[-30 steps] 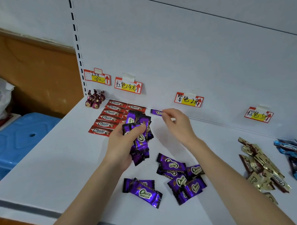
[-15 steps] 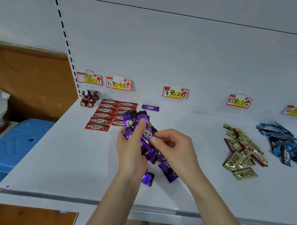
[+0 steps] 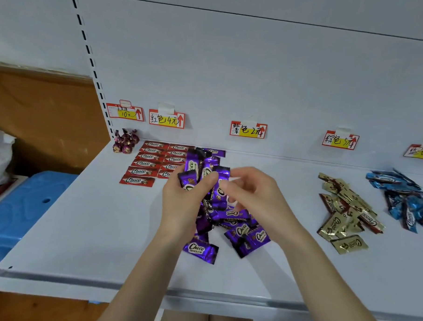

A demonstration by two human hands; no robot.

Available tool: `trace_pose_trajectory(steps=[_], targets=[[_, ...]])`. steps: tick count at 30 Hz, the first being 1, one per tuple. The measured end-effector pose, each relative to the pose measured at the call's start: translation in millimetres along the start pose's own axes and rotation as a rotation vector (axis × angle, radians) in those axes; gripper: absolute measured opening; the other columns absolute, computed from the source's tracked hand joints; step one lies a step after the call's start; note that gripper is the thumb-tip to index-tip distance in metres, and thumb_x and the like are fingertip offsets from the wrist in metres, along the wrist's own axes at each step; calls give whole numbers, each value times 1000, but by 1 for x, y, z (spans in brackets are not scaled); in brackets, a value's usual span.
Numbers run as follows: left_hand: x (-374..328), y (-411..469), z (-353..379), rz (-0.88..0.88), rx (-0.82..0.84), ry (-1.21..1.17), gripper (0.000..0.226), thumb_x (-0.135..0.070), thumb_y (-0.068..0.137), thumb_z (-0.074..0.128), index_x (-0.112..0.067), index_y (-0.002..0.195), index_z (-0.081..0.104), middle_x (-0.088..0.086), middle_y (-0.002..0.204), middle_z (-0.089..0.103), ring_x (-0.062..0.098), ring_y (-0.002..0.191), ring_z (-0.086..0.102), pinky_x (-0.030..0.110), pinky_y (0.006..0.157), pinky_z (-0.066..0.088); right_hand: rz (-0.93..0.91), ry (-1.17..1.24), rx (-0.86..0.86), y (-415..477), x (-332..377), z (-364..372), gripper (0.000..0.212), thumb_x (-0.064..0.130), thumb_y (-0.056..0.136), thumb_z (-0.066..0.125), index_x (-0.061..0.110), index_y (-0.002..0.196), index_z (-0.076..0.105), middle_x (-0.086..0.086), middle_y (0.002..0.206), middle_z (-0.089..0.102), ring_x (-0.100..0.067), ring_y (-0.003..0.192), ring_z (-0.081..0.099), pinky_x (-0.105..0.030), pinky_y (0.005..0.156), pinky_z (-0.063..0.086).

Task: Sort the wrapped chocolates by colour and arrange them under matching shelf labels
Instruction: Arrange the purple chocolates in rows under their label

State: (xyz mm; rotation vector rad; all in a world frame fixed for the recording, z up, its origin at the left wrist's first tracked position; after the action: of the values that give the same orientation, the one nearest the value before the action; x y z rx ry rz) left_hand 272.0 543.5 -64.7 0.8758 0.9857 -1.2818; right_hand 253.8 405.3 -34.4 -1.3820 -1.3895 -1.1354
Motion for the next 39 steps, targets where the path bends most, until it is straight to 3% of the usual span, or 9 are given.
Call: trace_pose_trajectory(steps=[4, 7, 10, 13, 17, 20, 23, 30, 39], targets=[[2, 8, 2, 0, 36, 30, 24, -16, 77, 74, -25, 96, 63, -2, 90, 74, 17, 88, 70, 29, 73, 56, -10, 45, 101, 17, -1, -5, 34, 7, 81, 66, 27, 108, 58, 5, 62, 64, -12, 55, 62, -19, 56, 50], [9, 16, -6, -59, -15, -12, 18, -13, 78, 72, -20, 93, 64, -2, 84, 74, 19, 81, 71, 33, 68, 57, 90, 253, -49, 43, -22, -32, 25, -2, 81, 63, 16, 97, 60, -7, 72, 66, -15, 54, 64, -20, 56, 52], [16, 24, -14, -103, -62, -60, 18, -11, 80, 71, -16, 96, 64, -1, 83, 74, 17, 78, 71, 31, 64, 57, 180, 349, -231, 76, -54, -61, 20, -4, 82, 63, 6, 93, 51, -14, 87, 60, -17, 56, 67, -21, 56, 55], [21, 29, -18, -137, -87, -102, 24, -13, 80, 70, -12, 103, 63, -2, 80, 74, 16, 70, 72, 25, 54, 55, 194, 63, -331, 113, -82, -78, 27, 8, 81, 69, 8, 96, 46, -13, 95, 56, -17, 65, 64, -22, 57, 50], [25, 35, -25, -169, -137, -105, 36, -18, 77, 72, -11, 111, 62, -1, 81, 74, 17, 68, 71, 24, 52, 54, 115, -324, -406, 147, -93, -84, 27, 18, 81, 69, 8, 99, 51, -7, 99, 55, -21, 88, 53, -25, 71, 36], [27, 38, -27, -180, -144, -87, 36, -19, 77, 72, -11, 111, 63, 0, 84, 74, 18, 68, 72, 24, 52, 54, 33, -601, -353, 159, -90, -76, 24, 21, 85, 64, 7, 101, 54, -9, 101, 58, -22, 89, 51, -27, 68, 34], [27, 41, -27, -174, -137, -78, 31, -19, 78, 71, -11, 107, 64, -2, 79, 74, 17, 67, 71, 24, 52, 54, -53, -852, -309, 158, -82, -70, 30, 27, 89, 58, 8, 112, 56, -13, 113, 55, -30, 107, 49, -33, 75, 40], [28, 44, -28, -181, -125, -94, 25, -19, 79, 70, -13, 102, 63, -4, 73, 73, 15, 65, 71, 23, 51, 54, -237, -1017, -112, 151, -82, -40, 30, 24, 96, 44, 9, 116, 61, -13, 116, 56, -30, 111, 46, -32, 86, 37], [29, 43, -37, -192, -139, -118, 15, -18, 80, 70, -16, 94, 64, -4, 73, 73, 15, 63, 71, 23, 50, 53, -290, -993, -141, 158, -84, -33, 28, 20, 95, 45, 6, 114, 60, -12, 117, 57, -30, 109, 46, -35, 89, 38]])
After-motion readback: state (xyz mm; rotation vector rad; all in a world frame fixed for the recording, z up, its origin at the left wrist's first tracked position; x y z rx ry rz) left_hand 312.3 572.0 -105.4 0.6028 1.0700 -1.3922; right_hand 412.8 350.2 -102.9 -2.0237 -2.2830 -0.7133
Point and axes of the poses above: each hand's wrist, its own y-axis towards the middle knuckle, its own z-axis out of the palm, x = y × z, the point moved 9 cm from there along y, towards the middle knuckle
